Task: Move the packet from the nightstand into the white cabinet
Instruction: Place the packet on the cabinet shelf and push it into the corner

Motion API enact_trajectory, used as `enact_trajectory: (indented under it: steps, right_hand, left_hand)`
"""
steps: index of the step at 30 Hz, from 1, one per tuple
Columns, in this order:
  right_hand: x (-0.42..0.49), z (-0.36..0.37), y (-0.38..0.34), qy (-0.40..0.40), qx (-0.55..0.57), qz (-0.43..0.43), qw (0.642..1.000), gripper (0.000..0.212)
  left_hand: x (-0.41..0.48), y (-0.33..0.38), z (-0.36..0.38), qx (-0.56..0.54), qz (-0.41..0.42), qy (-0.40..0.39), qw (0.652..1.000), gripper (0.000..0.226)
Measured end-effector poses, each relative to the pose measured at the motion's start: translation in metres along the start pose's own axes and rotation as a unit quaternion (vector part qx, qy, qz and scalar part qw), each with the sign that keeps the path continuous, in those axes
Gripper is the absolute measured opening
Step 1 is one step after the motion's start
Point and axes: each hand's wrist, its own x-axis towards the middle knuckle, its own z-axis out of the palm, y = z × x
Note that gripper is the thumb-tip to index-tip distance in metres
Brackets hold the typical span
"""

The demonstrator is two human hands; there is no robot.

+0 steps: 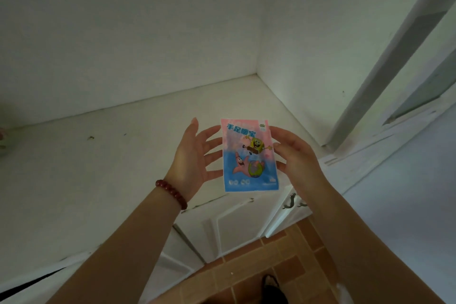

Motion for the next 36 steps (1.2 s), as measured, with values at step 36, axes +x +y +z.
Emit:
enact_trajectory:
  steps: [36]
  right_hand:
    - [0.083, -0.064, 0.003, -0.227, -0.401, -0.26, 0.849, 0.053]
  left_hand:
    - [0.059, -0.05, 0.052, 0.572, 0.252, 0.088, 0.776, 0.064]
